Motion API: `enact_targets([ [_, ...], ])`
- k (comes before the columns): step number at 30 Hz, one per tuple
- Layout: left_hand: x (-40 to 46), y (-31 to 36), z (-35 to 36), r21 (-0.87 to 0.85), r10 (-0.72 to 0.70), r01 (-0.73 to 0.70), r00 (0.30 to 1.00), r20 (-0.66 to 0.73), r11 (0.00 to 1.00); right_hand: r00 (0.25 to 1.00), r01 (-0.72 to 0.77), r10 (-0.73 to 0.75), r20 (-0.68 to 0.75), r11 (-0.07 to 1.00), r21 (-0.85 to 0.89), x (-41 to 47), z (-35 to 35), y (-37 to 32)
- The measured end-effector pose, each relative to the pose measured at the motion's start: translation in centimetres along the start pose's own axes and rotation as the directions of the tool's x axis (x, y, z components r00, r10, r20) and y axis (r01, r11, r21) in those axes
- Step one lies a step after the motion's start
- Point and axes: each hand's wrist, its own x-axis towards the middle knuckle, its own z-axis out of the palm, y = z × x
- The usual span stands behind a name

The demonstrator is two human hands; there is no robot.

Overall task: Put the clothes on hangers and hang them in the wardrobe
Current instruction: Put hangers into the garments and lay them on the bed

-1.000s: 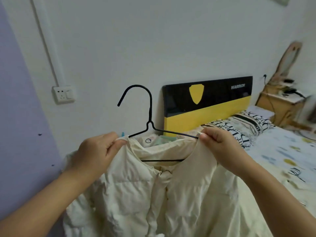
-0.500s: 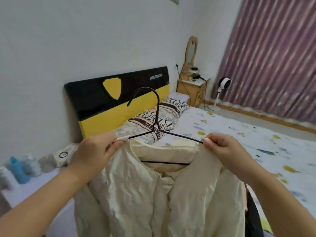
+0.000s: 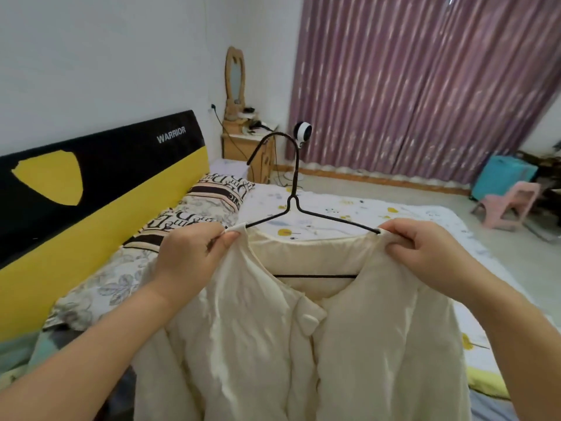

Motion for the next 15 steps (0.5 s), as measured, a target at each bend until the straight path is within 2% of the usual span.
enact_targets([
  [4, 2.8, -3.0, 4.3, -0.042, 0.032, -0.030, 0.998, 0.050, 0.999, 0.994, -0.083, 0.076, -0.080, 0.992, -0.092, 3.3, 1.6, 1.8],
  [8, 5.4, -5.1, 8.3, -0.045, 0.050, -0.046, 0.995, 0.092, 0.998, 0.970, -0.184, 0.165, -0.179, 0.978, -0.096, 6.9, 3.2, 3.9],
  [15, 10.7, -8.7, 16.8, -0.003, 0.003, -0.002, 0.990, 0.144, 1.000, 0.933, -0.233, 0.209, -0.295, 0.971, -0.048, 15.8, 5.9, 9.4],
])
